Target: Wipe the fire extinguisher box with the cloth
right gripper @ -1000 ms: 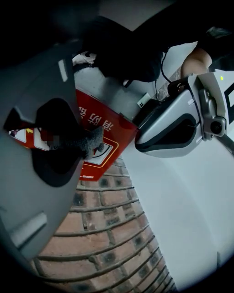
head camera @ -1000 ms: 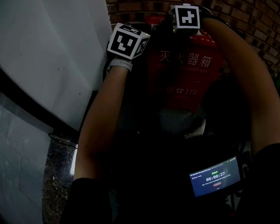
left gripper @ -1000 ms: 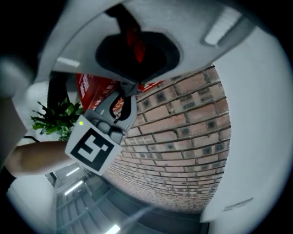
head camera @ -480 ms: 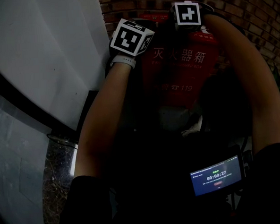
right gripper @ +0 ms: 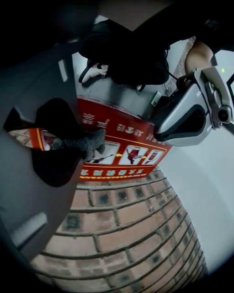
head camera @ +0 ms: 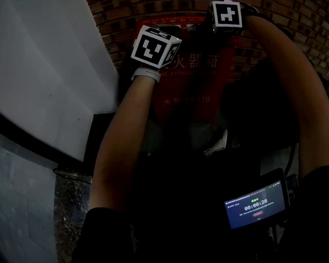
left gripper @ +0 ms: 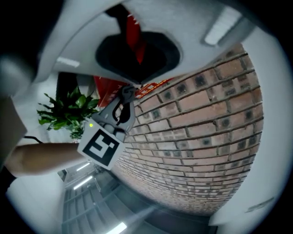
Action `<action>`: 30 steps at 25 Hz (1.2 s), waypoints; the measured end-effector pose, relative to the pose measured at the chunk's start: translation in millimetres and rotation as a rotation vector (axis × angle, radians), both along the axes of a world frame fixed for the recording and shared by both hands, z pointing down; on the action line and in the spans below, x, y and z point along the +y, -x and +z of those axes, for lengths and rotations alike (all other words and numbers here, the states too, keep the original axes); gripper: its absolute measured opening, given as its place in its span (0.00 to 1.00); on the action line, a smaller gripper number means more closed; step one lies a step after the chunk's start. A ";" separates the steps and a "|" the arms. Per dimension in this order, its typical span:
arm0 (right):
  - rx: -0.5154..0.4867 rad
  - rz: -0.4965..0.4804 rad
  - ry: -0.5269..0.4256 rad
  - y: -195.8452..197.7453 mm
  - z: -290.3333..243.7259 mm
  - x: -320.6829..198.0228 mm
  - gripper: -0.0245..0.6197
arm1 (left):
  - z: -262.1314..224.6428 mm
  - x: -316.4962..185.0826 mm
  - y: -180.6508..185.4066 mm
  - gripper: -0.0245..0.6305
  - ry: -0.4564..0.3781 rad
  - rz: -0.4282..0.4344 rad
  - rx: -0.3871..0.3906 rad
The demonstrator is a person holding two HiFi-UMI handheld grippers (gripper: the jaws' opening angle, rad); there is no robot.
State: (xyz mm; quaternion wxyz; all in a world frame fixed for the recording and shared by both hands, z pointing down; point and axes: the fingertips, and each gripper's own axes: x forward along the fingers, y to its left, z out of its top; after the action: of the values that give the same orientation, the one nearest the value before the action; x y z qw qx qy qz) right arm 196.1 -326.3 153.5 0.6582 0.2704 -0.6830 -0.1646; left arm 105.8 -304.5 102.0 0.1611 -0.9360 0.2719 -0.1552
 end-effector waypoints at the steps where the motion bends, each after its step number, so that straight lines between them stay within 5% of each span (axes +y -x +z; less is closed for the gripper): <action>1: 0.002 0.016 0.002 -10.4 -0.5 3.7 0.09 | 0.8 1.8 -3.9 0.04 0.001 0.002 -0.003; 12: 0.098 0.112 -0.032 -80.4 -13.5 32.8 0.09 | -0.7 11.5 6.7 0.04 -0.009 -0.029 0.004; 18: -0.053 -0.073 -0.182 22.8 -73.2 14.5 0.09 | -34.9 1.8 56.2 0.04 -0.045 -0.103 0.054; 22: -0.103 -0.166 -0.168 94.2 -71.1 6.1 0.09 | -29.3 -6.7 93.3 0.04 -0.045 -0.161 0.060; 30: -0.018 -0.287 -0.100 179.4 -22.3 -11.6 0.09 | -7.7 -25.3 149.9 0.04 -0.039 -0.222 0.063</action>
State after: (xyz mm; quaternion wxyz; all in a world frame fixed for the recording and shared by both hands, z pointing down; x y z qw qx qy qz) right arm 16.7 -337.9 131.2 0.6073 0.2038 -0.7117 -0.2884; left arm -44.1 -329.8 94.3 0.1525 -0.9012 0.3817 -0.1372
